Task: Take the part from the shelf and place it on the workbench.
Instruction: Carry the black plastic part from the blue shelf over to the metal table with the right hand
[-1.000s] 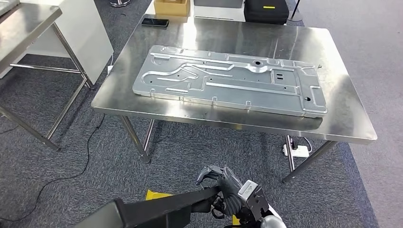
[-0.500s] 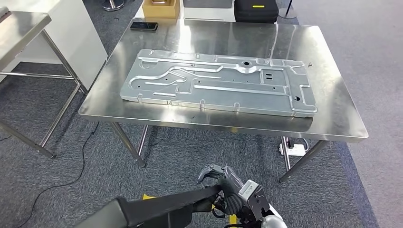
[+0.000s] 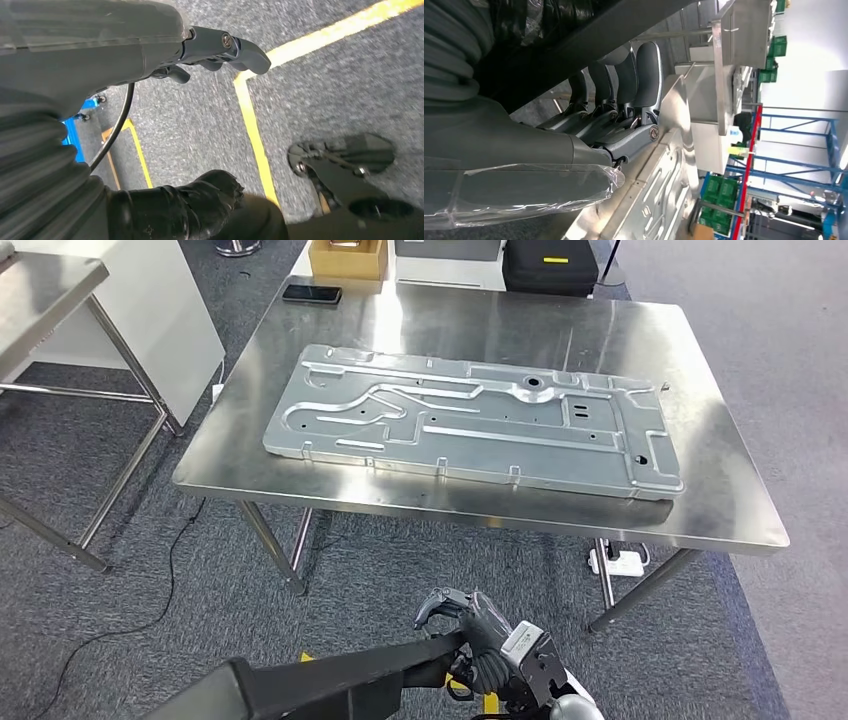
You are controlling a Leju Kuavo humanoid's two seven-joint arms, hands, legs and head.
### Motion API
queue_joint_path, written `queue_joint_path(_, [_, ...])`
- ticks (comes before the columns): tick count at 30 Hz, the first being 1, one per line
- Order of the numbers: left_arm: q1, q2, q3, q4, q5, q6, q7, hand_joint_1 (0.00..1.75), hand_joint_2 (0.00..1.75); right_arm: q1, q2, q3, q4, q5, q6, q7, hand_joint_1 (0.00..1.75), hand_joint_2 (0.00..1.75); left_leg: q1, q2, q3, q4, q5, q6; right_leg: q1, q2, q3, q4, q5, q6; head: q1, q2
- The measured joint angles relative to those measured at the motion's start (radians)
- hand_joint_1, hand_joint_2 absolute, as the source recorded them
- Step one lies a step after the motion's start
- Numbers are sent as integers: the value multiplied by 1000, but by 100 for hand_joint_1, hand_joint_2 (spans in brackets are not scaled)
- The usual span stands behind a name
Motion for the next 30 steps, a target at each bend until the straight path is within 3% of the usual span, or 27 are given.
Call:
queue_joint_path(2, [-1, -1, 0, 0, 0, -1, 0, 0, 175, -1, -1, 0, -1, 0, 0, 0, 175, 175, -2, 0, 5, -2, -8, -10, 8, -3, 32, -67, 9, -13, 0, 0])
queue_joint_path(5, [-4, -2, 0, 0, 0, -1, -2, 0, 175, -1, -2, 0, -4, 1, 0, -1, 175, 175, -2, 3, 15, -8, -16, -28, 8, 0, 47, -85, -2, -28, -1, 0])
queue_joint_path(7, [-6, -2, 0, 0, 0, 0, -3, 0, 175, -1, -2, 0, -6, 1, 0, -1, 175, 175, -2, 3, 0, 37, -39, -35, 2, 0, 68, -100, -5, -40, -2, 0])
queue_joint_path(10, [-6, -1, 0, 0, 0, 1, -4, 0, 175, -2, -2, 0, -7, 2, 0, -2, 175, 175, -1, 1, -112, 227, -101, -40, 3, -3, 93, -106, -22, -53, -5, 0])
queue_joint_path(11, [-6, -1, 0, 0, 1, 2, -4, 0, 175, -1, -2, 0, -7, 2, 0, -2, 175, 175, -1, 1, -146, 269, -101, -41, 5, -2, 101, -106, -30, -54, -5, 0])
queue_joint_path(12, [-4, -1, 0, 0, 1, 2, -4, 0, 175, 0, -2, 0, -7, 2, 0, -2, 175, 175, -1, 1, -163, 274, -81, -42, 5, 0, 111, -105, -38, -54, -5, 0])
queue_joint_path(14, [-1, -1, 0, 0, 0, 2, -3, 0, 175, 1, -2, 0, -7, 2, 0, -2, 175, 175, 0, 1, -140, 174, 13, -39, 5, 5, 137, -105, -57, -50, -5, 0])
queue_joint_path(16, [0, 0, 0, 0, 0, 1, -3, 0, 175, 0, -2, 0, -7, 3, 0, -2, 175, 175, -4, 0, -93, 54, 70, -31, 9, 8, 154, -103, -78, -39, -5, 0])
queue_joint_path(17, [-1, 1, 0, 0, 0, 1, -4, 0, 175, -1, -2, 0, -8, 3, 0, -2, 175, 175, -6, 0, -79, 22, 74, -26, 10, 8, 159, -104, -86, -33, -5, 0])
queue_joint_path(20, [-3, 0, 0, 0, 0, 1, -4, 0, 175, -2, -2, 0, -8, 3, 0, -2, 175, 175, -7, -3, -59, 0, 52, -7, 9, 6, 168, -92, -90, -18, -6, 0])
queue_joint_path(22, [-2, 0, 0, 0, 0, 1, -4, 0, 175, -3, -2, 0, -10, 3, -1, -2, 175, 175, -3, -4, -38, -9, 43, 6, 7, 4, 143, -35, -100, -9, -5, 0])
queue_joint_path(25, [-3, 0, 0, 0, -1, 2, -4, 0, 175, -3, -3, 0, -11, 3, -2, -2, 175, 175, -2, -4, -14, -14, 24, 14, -1, 2, 22, 139, -159, 7, -4, 0])
queue_joint_path(27, [-1, 0, 0, 0, -1, 2, -4, 0, 175, 0, -3, 0, -11, 3, -3, -2, 175, 175, -1, -5, 7, -13, 6, 12, -5, 1, -40, 185, -167, 11, -4, 0])
queue_joint_path(28, [0, 0, 0, 0, -1, 2, -4, 0, 175, 0, -4, 0, -11, 3, -3, -2, 175, 175, -1, -6, 21, -14, -5, 9, -6, 1, -47, 159, -144, 11, -4, 0])
queue_joint_path(30, [1, -1, 0, 0, -1, 1, -4, 0, 175, 0, -5, 0, -11, 3, -3, -2, 175, 175, 0, -6, 51, -14, -28, 3, -6, -3, -27, 39, -43, 6, -3, 0])
